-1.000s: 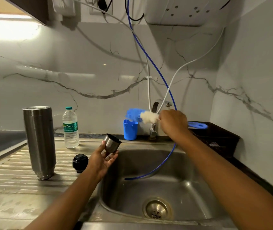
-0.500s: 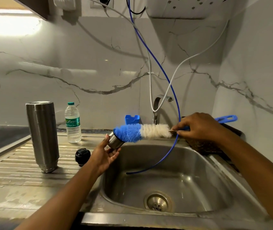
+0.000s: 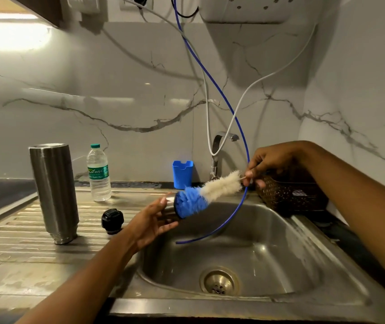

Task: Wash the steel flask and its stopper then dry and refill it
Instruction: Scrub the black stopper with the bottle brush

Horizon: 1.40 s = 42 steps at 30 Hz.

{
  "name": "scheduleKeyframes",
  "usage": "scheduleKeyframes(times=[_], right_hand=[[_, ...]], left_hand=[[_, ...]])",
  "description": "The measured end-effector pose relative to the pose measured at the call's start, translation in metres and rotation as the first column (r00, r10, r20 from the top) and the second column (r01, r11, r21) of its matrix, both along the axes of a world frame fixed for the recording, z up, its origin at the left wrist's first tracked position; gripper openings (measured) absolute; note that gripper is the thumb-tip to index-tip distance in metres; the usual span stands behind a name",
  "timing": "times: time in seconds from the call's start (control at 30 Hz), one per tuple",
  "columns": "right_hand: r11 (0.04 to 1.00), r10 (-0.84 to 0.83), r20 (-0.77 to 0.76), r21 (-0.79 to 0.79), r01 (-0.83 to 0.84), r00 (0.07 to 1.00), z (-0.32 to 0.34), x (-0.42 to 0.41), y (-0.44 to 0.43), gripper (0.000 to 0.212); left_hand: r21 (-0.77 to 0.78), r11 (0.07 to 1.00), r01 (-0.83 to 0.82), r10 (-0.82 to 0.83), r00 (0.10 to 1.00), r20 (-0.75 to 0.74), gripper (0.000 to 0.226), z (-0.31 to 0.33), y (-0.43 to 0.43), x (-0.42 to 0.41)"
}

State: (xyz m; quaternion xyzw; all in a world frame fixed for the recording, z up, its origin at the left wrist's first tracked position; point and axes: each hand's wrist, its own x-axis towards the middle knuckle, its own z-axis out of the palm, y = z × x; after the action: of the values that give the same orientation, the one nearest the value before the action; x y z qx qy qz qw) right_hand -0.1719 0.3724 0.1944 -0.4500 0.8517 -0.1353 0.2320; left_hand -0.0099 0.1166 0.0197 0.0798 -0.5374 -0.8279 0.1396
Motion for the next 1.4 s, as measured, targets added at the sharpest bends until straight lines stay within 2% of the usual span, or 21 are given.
scheduleKeyframes(times=[0.07, 0.1, 0.13, 0.2, 0.27, 0.37, 0.47, 0.57, 0.63, 0.67, 0.73, 0.8, 0.87, 0.93, 1.03, 1.1, 1.2, 1.27, 1.3, 1.33, 1.4], right_hand=[[0.999, -0.02, -0.061, -0.032, 0.019, 0.998, -0.002, 0.003, 0.001, 0.032], [0.999, -0.013, -0.184, -0.045, 0.005, 0.983, -0.004, 0.006, 0.003, 0.029], [0.999, -0.009, -0.357, -0.054, -0.011, 0.934, -0.007, 0.007, 0.006, 0.029], [0.99, -0.057, -0.674, -0.131, -0.043, 0.737, -0.018, 0.008, 0.013, 0.025], [0.954, -0.117, -0.752, -0.267, -0.137, 0.648, -0.028, 0.009, 0.017, 0.017], [0.928, -0.07, -0.6, -0.332, -0.168, 0.797, -0.025, 0.005, 0.02, 0.014], [0.983, 0.031, -0.175, -0.173, -0.061, 0.984, -0.019, -0.005, 0.026, 0.013], [0.999, 0.02, 0.12, 0.03, -0.024, 0.993, -0.026, -0.011, 0.023, 0.027], [1.0, -0.012, 0.156, 0.02, 0.009, 0.988, -0.031, -0.01, 0.02, 0.028], [1.0, -0.014, 0.076, -0.027, 0.016, 0.997, -0.032, -0.007, 0.021, 0.025], [0.994, -0.021, -0.288, -0.107, -0.01, 0.957, -0.036, -0.004, 0.024, 0.022], [0.988, -0.056, -0.643, -0.146, -0.05, 0.763, -0.044, 0.0, 0.026, 0.024], [0.97, -0.081, -0.748, -0.211, -0.119, 0.659, -0.055, 0.004, 0.027, 0.022], [0.944, -0.06, -0.675, -0.278, -0.178, 0.736, -0.058, 0.004, 0.027, 0.021], [0.961, 0.021, -0.168, -0.268, -0.067, 0.986, -0.044, -0.002, 0.028, 0.018], [0.993, 0.005, 0.158, -0.116, 0.013, 0.987, -0.038, -0.011, 0.03, 0.028], [0.997, -0.048, 0.309, -0.038, 0.063, 0.95, -0.04, -0.019, 0.031, 0.042], [0.995, -0.049, 0.166, -0.076, 0.062, 0.985, -0.045, -0.015, 0.029, 0.037], [0.992, -0.058, -0.035, -0.114, 0.054, 0.998, -0.049, -0.011, 0.028, 0.034], [0.986, -0.083, -0.292, -0.163, 0.036, 0.953, -0.054, -0.009, 0.027, 0.031], [0.95, -0.167, -0.681, -0.304, -0.067, 0.713, -0.068, -0.006, 0.026, 0.028]], left_hand=[[0.072, 0.996, -0.054, 0.055, 0.998, -0.012, 0.042, 0.001, -0.001, -0.002], [0.104, 0.992, -0.076, 0.078, 0.997, -0.013, 0.041, 0.002, -0.003, -0.003], [0.131, 0.987, -0.09, 0.092, 0.996, -0.011, 0.038, 0.002, -0.004, -0.003], [0.163, 0.982, -0.1, 0.102, 0.995, -0.006, 0.035, 0.002, -0.007, -0.004], [0.159, 0.983, -0.093, 0.096, 0.995, -0.01, 0.041, 0.002, -0.007, -0.004], [0.116, 0.992, -0.039, 0.047, 0.997, -0.068, 0.048, 0.002, -0.009, -0.002], [0.079, 0.996, 0.042, -0.028, 0.985, -0.168, 0.066, 0.002, -0.016, -0.001], [0.007, 0.997, 0.074, -0.072, 0.983, -0.169, 0.101, -0.002, -0.021, -0.002], [0.005, 0.999, 0.054, -0.052, 0.987, -0.154, 0.103, -0.004, -0.023, -0.003], [0.018, 0.999, 0.04, -0.037, 0.988, -0.152, 0.102, -0.003, -0.022, -0.002], [0.045, 0.999, 0.013, -0.007, 0.989, -0.15, 0.099, -0.002, -0.021, -0.002], [0.079, 0.997, -0.016, 0.028, 0.989, -0.143, 0.085, -0.001, -0.02, -0.001], [0.097, 0.995, -0.031, 0.045, 0.989, -0.141, 0.082, -0.001, -0.02, -0.001], [0.106, 0.994, -0.004, 0.019, 0.99, -0.141, 0.099, -0.001, -0.022, 0.0], [0.07, 0.997, 0.045, -0.036, 0.992, -0.122, 0.083, -0.001, -0.022, 0.001], [0.012, 0.998, 0.066, -0.065, 0.993, -0.096, 0.073, -0.002, -0.017, 0.001], [0.024, 0.997, 0.072, -0.069, 0.99, -0.122, 0.092, -0.002, -0.017, 0.002], [0.033, 0.999, 0.039, -0.034, 0.991, -0.132, 0.093, -0.001, -0.018, 0.003], [0.043, 0.999, 0.02, -0.014, 0.991, -0.132, 0.082, -0.001, -0.018, 0.002], [0.058, 0.998, -0.006, 0.014, 0.991, -0.131, 0.069, -0.002, -0.018, 0.001], [0.081, 0.995, -0.051, 0.061, 0.99, -0.131, 0.06, -0.003, -0.017, 0.0]])
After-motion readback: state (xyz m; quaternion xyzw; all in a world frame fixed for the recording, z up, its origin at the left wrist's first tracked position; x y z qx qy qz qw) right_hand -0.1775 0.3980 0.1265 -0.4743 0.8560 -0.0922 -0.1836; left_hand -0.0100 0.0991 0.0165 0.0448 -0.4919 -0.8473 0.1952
